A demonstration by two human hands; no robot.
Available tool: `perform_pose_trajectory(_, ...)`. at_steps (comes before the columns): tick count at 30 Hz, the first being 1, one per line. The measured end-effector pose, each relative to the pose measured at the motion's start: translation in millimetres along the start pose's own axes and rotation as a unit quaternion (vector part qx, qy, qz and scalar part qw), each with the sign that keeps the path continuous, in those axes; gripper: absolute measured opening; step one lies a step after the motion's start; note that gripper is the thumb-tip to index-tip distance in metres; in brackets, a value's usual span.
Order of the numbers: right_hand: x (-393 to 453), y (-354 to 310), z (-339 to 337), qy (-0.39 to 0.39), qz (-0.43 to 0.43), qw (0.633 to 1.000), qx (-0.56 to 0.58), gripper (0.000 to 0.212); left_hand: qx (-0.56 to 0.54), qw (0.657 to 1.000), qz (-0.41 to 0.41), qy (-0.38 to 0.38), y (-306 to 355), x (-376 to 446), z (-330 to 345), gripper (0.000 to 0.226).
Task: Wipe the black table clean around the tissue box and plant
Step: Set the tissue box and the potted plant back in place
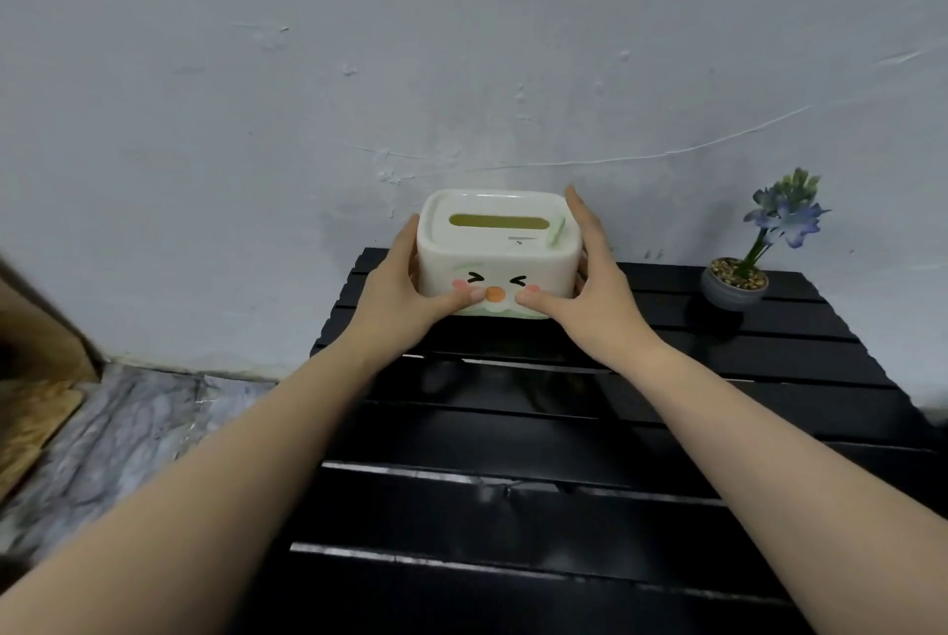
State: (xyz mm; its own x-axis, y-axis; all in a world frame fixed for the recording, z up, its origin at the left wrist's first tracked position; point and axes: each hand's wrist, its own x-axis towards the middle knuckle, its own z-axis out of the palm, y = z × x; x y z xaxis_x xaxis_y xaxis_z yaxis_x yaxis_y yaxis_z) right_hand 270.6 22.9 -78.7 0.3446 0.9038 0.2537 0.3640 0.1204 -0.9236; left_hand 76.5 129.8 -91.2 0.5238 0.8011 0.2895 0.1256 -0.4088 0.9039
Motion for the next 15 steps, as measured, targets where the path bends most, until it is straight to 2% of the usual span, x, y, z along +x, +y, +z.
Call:
perform_pose_trajectory(7, -63.0, -40.9, -8.9, 0.015, -0.007, 1.0, 0.019, 0.111, 0.002, 1.0, 0.016, 0.002, 47.1, -56.4, -7.8, 0.081)
perform_pose_trajectory(15, -151.8, -48.3, 5.2, 0.006, 0.01, 0.999, 0.043, 0.113, 0.018, 0.999, -0.034, -0.009, 61.8, -150.0, -13.3, 0.094)
